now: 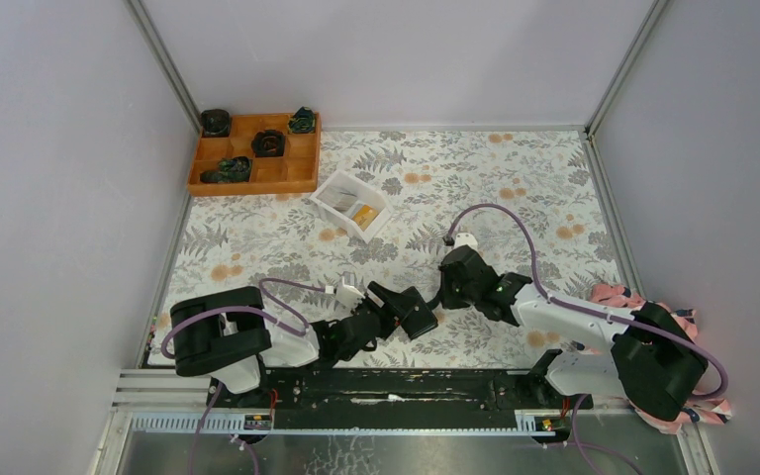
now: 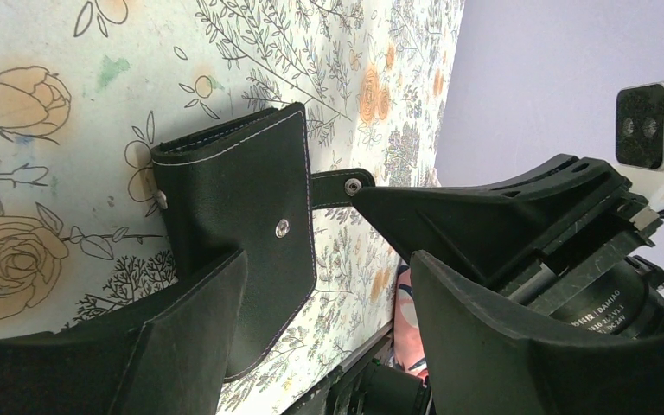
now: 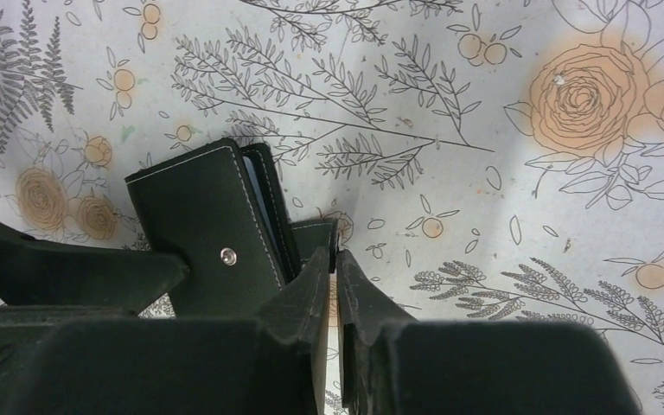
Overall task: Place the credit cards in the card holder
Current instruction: Close the card holder at the center of the board.
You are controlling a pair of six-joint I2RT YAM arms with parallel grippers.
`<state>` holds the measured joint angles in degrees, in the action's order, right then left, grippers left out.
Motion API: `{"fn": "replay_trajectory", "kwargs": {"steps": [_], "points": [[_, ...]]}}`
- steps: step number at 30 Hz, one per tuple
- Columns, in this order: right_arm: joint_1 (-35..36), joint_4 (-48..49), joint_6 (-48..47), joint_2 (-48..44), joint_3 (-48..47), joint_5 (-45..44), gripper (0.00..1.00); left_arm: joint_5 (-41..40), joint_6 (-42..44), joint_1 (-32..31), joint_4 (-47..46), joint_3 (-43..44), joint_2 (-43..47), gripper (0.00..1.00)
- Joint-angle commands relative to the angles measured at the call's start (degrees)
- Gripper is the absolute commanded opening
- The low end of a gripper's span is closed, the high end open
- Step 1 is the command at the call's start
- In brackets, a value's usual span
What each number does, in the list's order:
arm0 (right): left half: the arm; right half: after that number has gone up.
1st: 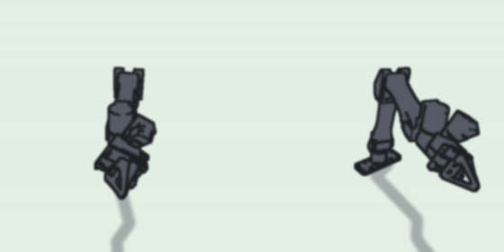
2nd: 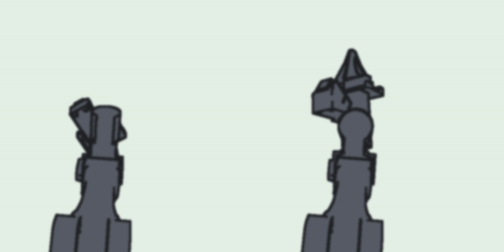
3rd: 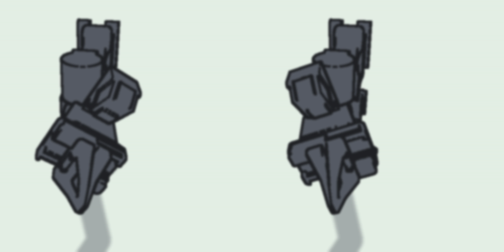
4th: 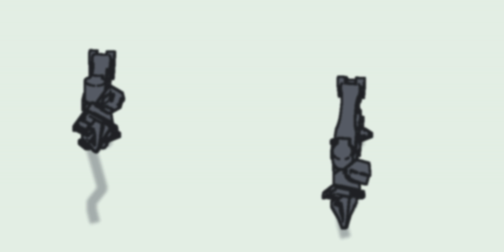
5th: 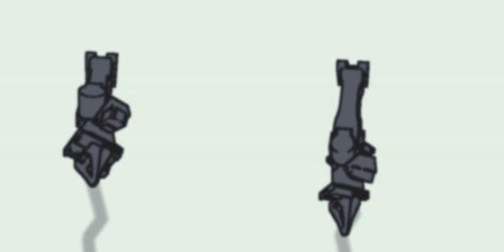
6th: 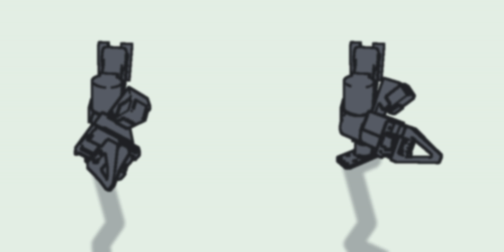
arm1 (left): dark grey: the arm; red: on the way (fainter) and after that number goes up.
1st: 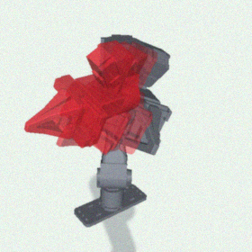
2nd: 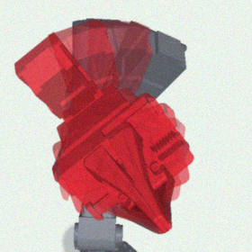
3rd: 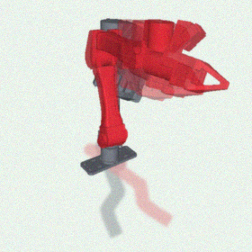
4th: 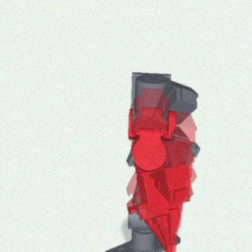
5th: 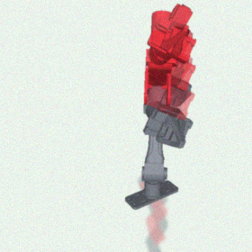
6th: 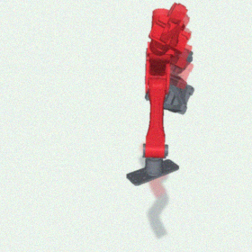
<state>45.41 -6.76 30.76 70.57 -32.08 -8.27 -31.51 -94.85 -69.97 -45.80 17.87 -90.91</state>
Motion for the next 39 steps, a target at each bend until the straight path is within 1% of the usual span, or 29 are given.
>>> {"fn": "replay_trajectory", "kwargs": {"steps": [1,9,13,15,17,19,22,23,25,28,32,35,39], "points": [[1.42,2.31,-0.80,-1.78,-2.02,1.41,0.10,-2.66,1.16,0.45,4.10,-0.04,-1.63,0.77],[4.80,2.85,-0.57,-0.53,-3.26,1.25,0.09,-3.11,1.68,0.70,2.21,-0.30,-1.90,0.73],[6.48,2.93,-0.31,0.71,-3.98,0.52,0.09,-3.06,1.70,0.72,0.94,-1.02,-2.01,0.68],[7.30,2.96,-0.21,1.26,-4.34,0.18,0.09,-3.01,1.68,0.75,0.64,-1.31,-1.91,0.63],[8.06,2.98,-0.01,1.84,-4.63,-0.08,0.09,-2.96,1.70,0.72,0.69,-1.43,-1.85,0.57],[8.69,2.97,0.16,2.38,-4.87,-0.37,0.09,-2.72,1.75,0.72,0.71,-1.44,-1.90,0.54],[9.75,2.90,0.34,3.18,-5.10,-0.65,0.09,-2.35,1.78,0.79,0.58,-1.34,-2.31,0.39],[10.01,2.94,0.37,3.37,-5.18,-0.91,0.09,-2.28,1.77,0.73,0.48,-1.34,-2.40,0.36],[10.66,2.90,0.45,3.80,-5.34,-1.24,0.09,-1.98,1.71,0.74,0.12,-1.41,-2.80,0.34],[11.33,2.76,0.59,4.33,-5.54,-1.50,0.09,-1.79,1.44,0.73,-0.29,-1.49,-3.25,0.29],[12.10,2.74,0.69,4.73,-5.62,-1.83,0.09,-1.61,1.55,0.78,-0.21,-1.31,-3.46,0.26],[12.36,2.64,0.66,5.29,-5.83,-1.94,0.09,-1.38,1.60,0.84,-0.20,-1.17,-3.77,0.23],[12.73,2.49,0.48,6.12,-6.28,-2.06,0.09,-1.12,1.44,0.87,-0.43,-1.08,-4.19,0.21]]}}
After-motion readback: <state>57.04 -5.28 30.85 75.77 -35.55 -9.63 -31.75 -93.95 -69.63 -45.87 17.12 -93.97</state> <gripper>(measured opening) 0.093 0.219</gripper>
